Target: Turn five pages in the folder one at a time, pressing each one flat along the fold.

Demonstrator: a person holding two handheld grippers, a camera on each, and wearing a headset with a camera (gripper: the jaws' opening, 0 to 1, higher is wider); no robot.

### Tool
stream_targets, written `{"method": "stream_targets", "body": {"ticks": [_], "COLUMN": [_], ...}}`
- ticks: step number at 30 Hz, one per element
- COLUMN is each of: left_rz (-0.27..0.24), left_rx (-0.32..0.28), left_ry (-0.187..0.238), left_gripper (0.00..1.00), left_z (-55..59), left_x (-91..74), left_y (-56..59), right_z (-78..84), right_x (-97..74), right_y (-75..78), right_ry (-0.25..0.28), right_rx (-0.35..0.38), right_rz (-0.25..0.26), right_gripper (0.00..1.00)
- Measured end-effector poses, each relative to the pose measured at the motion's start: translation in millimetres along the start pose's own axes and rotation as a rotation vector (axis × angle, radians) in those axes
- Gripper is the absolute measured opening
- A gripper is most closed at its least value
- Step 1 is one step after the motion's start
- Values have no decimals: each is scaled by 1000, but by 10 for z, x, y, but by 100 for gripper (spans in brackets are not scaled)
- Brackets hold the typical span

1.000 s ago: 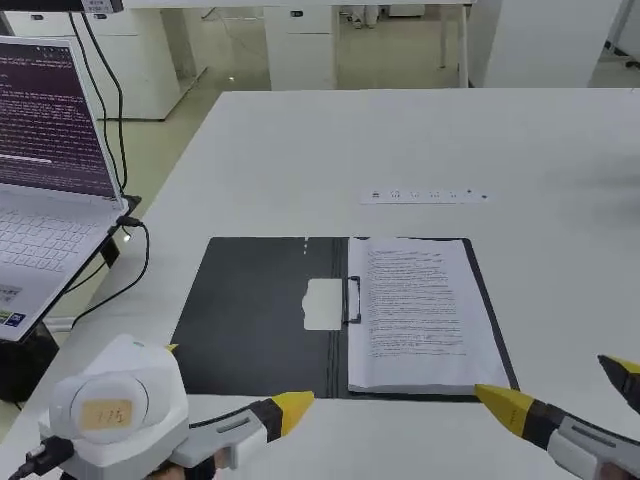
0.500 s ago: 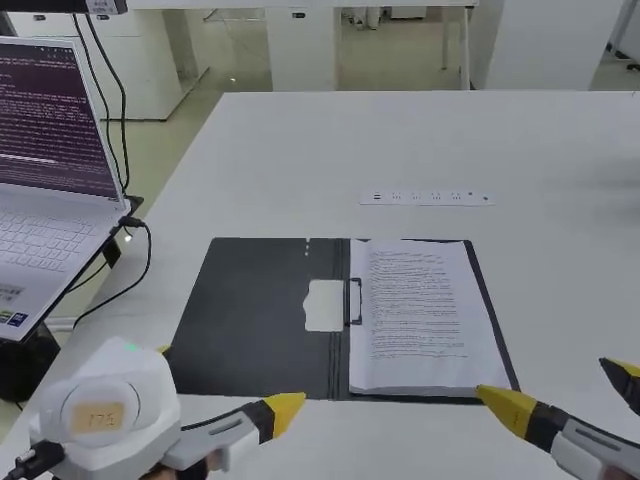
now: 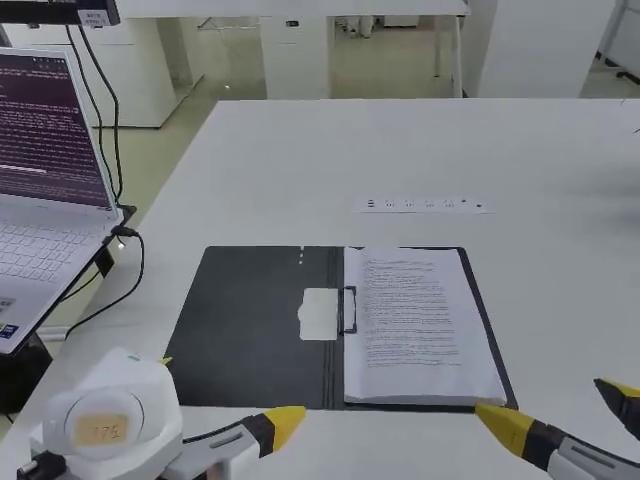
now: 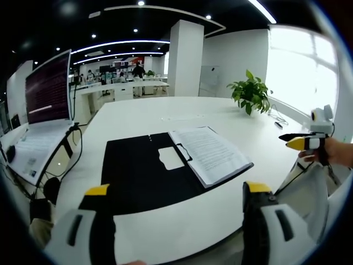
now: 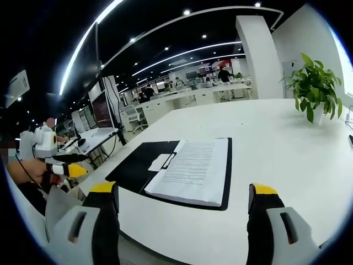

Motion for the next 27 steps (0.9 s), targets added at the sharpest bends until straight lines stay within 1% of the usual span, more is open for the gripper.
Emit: {"method": "stream_targets", "body": {"ticks": [2,11,20,27], "left_rz": [4,6,18,27], "left_rx": [3,10,32,39], "left_ry": [4,-1,1,-5], "left_gripper": [98,98,97,97], "left_z": [-10,-24,-77,-92], "left_x": [0,15,87,128], "left_y": [11,17,52,78], "right_z": [-3,28,40,42], "right_x": [0,-3,-17,-23], "right_y": [3,32,64,79], "right_ry": [2,-6,-4,-1], "right_rx": [-2,6,14,22], "right_rz": [2,5,14,18], "right_gripper": [97,97,97,97]}}
Point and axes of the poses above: the centre of the closed fingertips' face, and the gripper's own axes: x roughly forward along the fingers, y roughly to its right, z roughly out of its underside, the point moved 10 cm from there along -x, roughly backward along the fingers, and after that the axes turned 7 degrees about -x, right-handed, at the moved point
